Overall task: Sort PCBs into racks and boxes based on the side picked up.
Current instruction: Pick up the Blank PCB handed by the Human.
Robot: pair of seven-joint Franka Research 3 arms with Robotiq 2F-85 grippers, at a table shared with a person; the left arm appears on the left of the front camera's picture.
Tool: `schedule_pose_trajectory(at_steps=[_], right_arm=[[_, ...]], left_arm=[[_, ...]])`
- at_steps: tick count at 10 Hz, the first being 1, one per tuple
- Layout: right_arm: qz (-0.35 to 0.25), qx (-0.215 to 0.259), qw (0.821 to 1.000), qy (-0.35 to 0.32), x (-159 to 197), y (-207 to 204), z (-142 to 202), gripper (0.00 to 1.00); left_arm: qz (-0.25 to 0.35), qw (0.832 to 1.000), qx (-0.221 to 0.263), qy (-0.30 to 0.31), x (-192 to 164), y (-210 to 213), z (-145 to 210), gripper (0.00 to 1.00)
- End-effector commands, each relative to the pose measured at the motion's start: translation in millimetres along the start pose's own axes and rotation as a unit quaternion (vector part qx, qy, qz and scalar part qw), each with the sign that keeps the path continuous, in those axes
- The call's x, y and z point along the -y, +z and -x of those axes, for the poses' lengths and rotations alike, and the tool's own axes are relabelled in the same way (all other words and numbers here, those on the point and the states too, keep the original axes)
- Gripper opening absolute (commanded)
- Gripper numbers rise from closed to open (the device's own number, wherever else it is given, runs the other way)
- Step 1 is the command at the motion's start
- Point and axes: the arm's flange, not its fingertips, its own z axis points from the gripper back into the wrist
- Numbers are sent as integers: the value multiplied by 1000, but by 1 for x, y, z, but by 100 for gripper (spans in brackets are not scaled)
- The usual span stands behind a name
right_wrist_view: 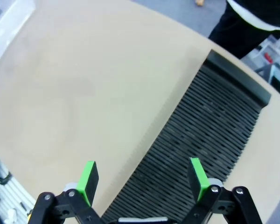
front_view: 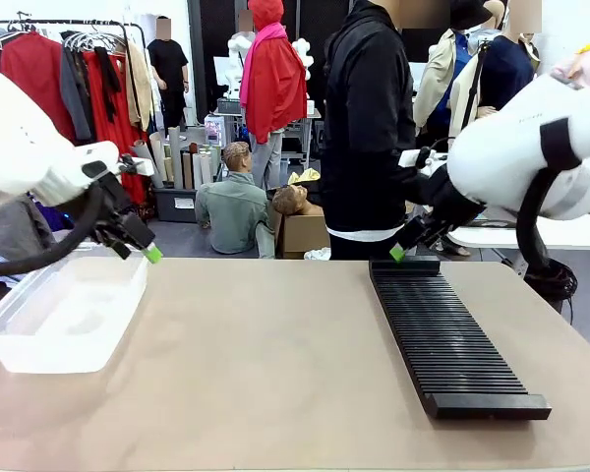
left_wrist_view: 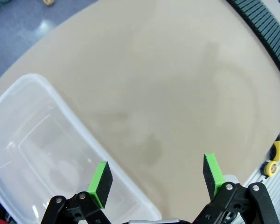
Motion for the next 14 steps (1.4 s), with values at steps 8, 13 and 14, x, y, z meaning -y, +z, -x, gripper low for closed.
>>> schedule_pose_trajectory(at_steps=[8,13,14], right_arm=[[-148,67,981,-102,138,86,30,100],[-196,126,961,-152,179,114,86,100],[-199,137,957,-160,184,119,97,100]], left_arm=[[124,991,49,10,-83,113,37,100],[145,986,83,23,-116,146,60,100],[148,985,88,28,-118,149,60,100]])
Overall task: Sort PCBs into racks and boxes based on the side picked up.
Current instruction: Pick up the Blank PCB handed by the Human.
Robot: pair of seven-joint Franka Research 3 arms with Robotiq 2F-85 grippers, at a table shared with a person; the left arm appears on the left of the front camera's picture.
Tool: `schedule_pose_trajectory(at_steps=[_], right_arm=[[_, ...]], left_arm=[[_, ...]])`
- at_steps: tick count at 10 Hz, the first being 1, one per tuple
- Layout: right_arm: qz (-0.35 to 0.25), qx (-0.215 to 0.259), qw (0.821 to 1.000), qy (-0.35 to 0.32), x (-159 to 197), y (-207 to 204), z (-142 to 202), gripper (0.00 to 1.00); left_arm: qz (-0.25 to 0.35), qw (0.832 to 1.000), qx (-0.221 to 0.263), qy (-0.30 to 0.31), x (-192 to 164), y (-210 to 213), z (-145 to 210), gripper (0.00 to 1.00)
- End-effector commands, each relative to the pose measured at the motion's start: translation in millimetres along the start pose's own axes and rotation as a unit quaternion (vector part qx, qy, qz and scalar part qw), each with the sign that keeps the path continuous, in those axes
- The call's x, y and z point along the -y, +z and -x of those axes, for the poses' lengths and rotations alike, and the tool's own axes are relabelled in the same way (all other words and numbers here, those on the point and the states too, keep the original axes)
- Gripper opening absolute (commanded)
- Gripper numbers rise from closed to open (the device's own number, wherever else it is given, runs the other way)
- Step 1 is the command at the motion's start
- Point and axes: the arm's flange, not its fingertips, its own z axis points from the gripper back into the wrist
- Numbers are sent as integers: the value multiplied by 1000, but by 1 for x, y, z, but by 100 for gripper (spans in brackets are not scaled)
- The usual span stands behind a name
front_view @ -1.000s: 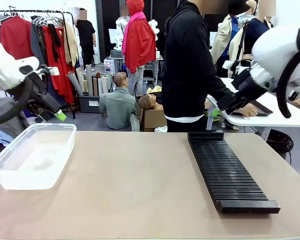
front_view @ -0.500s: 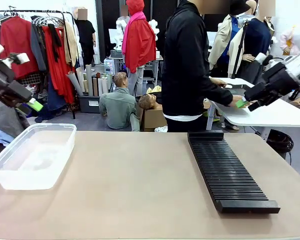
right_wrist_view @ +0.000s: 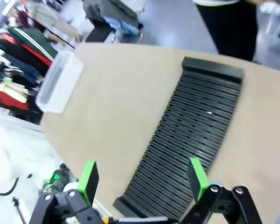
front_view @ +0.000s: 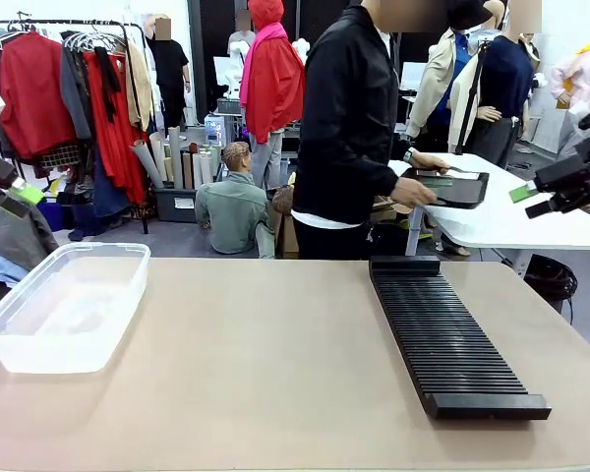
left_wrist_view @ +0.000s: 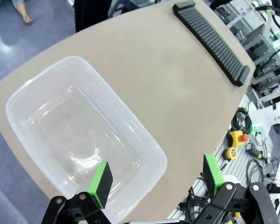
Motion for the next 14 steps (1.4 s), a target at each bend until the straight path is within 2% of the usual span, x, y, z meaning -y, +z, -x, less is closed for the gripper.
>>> schedule_pose_trajectory(at_steps=[1,4,6,7,14], right_arm=[[-15,29,999,-1,7,7,12,100],[-20,41,999,-11,15,20,22,100],[-30,44,999,8,14,20,20,100],[-6,23,999,-24,18,23,17,100],[-6,23,999,-24,18,23,17,100]], left_arm=[[13,1000,15,-4,-3,4,-6,100],[9,1000,17,1,-4,5,-8,100],[2,1000,10,4,-3,5,-4,100],[2,1000,10,4,-3,5,-4,100],[2,1000,10,4,-3,5,-4,100]])
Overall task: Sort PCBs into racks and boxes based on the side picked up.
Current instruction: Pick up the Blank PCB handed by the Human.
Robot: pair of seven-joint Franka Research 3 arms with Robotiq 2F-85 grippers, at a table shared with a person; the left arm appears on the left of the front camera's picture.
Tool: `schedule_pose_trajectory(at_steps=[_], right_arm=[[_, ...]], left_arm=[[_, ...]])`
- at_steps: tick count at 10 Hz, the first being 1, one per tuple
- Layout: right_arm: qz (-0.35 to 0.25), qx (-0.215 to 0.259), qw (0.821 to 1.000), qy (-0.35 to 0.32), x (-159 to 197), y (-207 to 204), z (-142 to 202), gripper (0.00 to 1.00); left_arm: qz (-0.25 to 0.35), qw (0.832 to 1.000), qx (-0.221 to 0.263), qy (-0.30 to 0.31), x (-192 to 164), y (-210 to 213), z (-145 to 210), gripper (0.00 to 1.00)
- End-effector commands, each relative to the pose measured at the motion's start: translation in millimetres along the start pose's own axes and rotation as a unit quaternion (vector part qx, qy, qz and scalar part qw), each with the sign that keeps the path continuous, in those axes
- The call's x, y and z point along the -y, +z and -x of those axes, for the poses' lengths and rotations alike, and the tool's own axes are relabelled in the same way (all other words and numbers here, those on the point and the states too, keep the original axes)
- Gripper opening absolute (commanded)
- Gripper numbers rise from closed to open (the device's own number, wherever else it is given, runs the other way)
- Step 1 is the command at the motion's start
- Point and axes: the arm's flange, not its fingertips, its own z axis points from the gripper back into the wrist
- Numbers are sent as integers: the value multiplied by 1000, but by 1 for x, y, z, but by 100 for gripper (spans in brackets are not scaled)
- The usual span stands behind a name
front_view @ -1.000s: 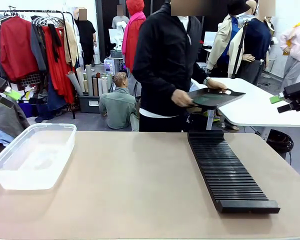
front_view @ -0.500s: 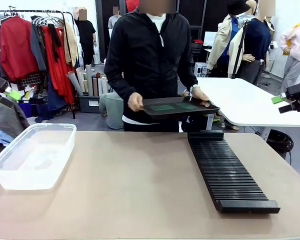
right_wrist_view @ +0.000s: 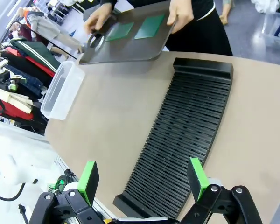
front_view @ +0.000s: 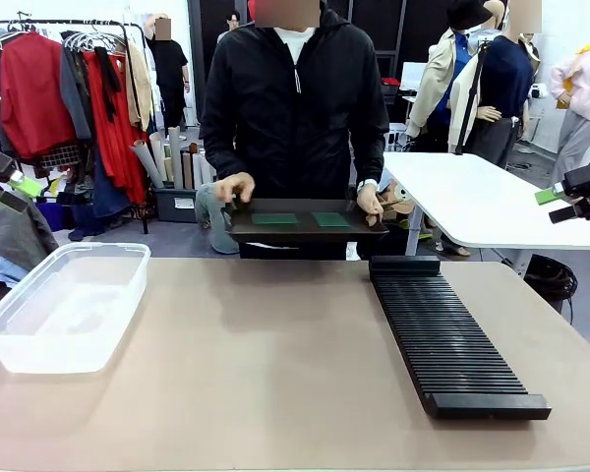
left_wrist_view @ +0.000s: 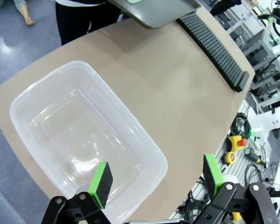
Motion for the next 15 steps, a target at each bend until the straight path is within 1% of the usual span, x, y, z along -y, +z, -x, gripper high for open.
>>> schedule_pose_trajectory(at_steps=[1,2,4,5,6,7,9,11,12,13,15], right_arm=[[3,-2,1000,-2,-2,0,-1,100],[0,0,1000,0,0,0,0,100],[-17,7,1000,-13,3,5,0,100],[-34,17,999,-22,4,9,0,100],[-64,14,997,-33,5,11,1,100],[-89,-4,995,-37,5,13,0,100],[-113,-25,992,-47,2,13,-6,100],[-145,-30,987,-55,-1,14,-7,100],[-158,-36,986,-48,-1,14,-8,100],[-124,-37,991,-35,-3,7,4,100],[-124,-37,991,-35,-3,7,4,100]], left_arm=[[1,1000,1,-1,0,0,0,100],[0,1000,0,0,0,0,0,100],[37,999,14,17,-8,-1,-1,100],[62,997,31,37,-15,1,1,100],[79,995,32,49,-20,2,3,100],[103,993,32,55,-24,2,5,100],[113,991,36,56,-30,1,8,100],[116,991,39,57,-31,1,8,100],[123,990,37,50,-32,1,8,100],[107,992,30,64,-31,-2,13,100],[107,992,30,64,-31,-2,13,100]])
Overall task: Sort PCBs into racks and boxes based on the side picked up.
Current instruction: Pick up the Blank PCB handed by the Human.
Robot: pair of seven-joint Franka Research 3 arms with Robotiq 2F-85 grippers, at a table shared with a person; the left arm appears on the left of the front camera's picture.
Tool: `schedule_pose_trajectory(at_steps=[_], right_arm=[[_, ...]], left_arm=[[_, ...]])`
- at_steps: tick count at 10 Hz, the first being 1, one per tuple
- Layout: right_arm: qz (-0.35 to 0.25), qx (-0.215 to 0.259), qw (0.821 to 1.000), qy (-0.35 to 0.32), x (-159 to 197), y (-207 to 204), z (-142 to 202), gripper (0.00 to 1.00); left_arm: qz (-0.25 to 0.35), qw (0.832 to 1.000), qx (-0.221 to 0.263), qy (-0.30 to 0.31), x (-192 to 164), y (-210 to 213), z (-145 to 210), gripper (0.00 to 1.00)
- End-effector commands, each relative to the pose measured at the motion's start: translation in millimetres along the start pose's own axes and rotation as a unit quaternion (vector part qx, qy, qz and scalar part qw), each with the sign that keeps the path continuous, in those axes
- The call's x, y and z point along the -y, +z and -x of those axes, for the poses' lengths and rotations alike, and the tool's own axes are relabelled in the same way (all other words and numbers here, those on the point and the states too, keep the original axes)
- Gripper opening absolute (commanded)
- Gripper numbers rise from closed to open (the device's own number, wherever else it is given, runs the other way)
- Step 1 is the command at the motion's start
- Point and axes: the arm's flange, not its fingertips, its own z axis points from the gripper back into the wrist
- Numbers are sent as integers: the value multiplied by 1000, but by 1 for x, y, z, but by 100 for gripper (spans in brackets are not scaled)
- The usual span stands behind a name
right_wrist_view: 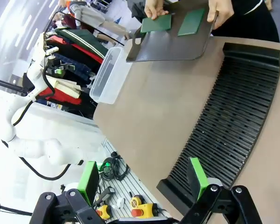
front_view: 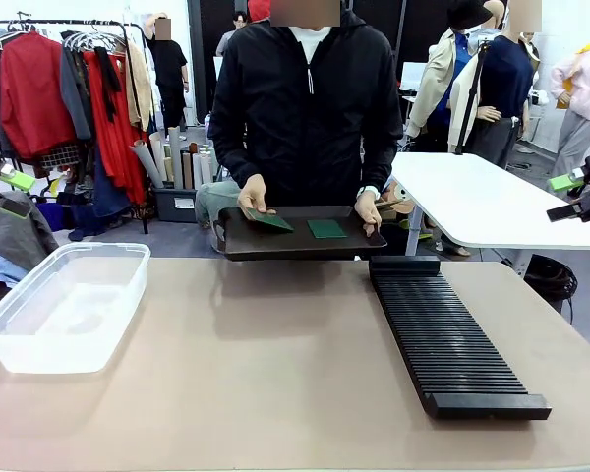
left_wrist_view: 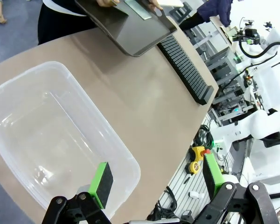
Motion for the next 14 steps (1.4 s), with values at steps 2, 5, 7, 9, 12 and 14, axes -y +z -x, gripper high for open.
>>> schedule_pose_trajectory(at_steps=[2,5,7,9,12,14], right_arm=[[10,5,1000,2,-1,-2,1,100],[10,5,1000,2,-1,-2,1,100],[10,5,1000,2,-1,-2,1,100],[10,5,1000,2,-1,-2,1,100],[10,5,1000,2,-1,-2,1,100],[10,5,1000,2,-1,-2,1,100]], left_arm=[[-2,1000,2,0,0,0,1,100],[-2,1000,2,0,0,0,1,100],[-2,1000,2,0,0,0,1,100],[-2,1000,2,0,0,0,1,100],[-2,1000,2,0,0,0,1,100],[-2,1000,2,0,0,0,1,100]])
